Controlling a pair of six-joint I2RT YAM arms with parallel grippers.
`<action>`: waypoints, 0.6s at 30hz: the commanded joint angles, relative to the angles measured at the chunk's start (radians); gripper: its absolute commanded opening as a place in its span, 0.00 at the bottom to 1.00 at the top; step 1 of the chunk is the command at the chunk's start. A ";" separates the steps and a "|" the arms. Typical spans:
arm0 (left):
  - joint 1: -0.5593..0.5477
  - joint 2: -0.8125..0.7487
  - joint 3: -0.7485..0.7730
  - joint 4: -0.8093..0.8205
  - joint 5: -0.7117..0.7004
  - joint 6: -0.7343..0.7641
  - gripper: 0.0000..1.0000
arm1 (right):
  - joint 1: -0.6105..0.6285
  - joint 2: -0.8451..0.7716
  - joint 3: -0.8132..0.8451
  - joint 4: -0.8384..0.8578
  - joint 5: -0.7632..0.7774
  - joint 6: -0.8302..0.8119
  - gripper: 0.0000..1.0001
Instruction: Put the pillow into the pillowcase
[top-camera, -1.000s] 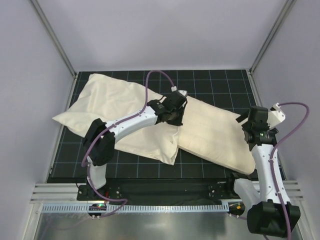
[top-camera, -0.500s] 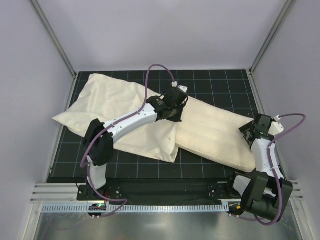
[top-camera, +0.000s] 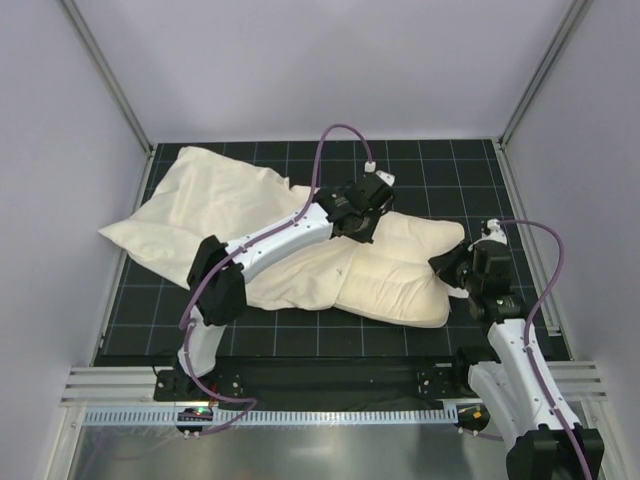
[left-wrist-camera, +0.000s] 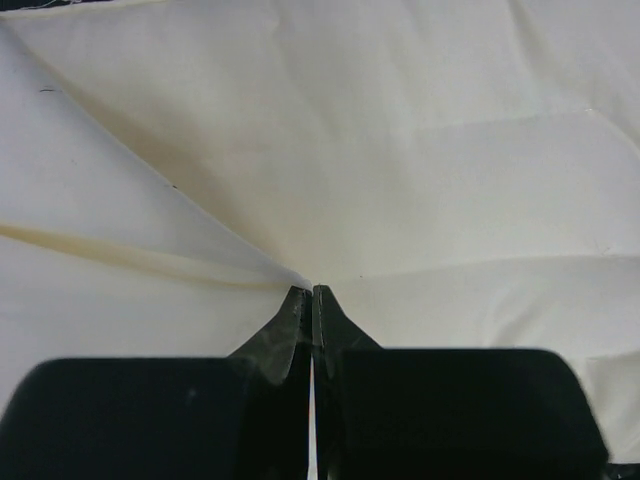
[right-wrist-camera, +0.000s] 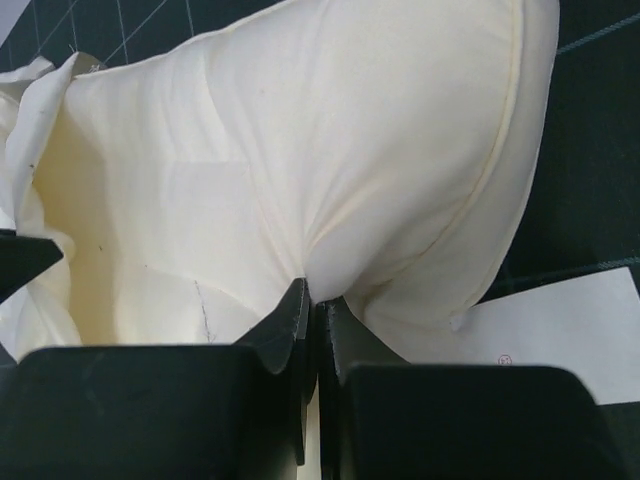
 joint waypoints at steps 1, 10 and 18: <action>-0.022 -0.004 0.031 -0.039 -0.014 0.036 0.00 | 0.028 -0.030 0.083 -0.025 -0.086 -0.043 0.04; -0.014 -0.082 -0.089 -0.143 -0.267 0.019 0.02 | 0.030 0.058 0.161 -0.152 -0.028 -0.140 0.90; 0.013 -0.090 -0.057 -0.224 -0.391 -0.002 0.42 | 0.027 0.197 0.196 -0.195 0.190 -0.124 0.98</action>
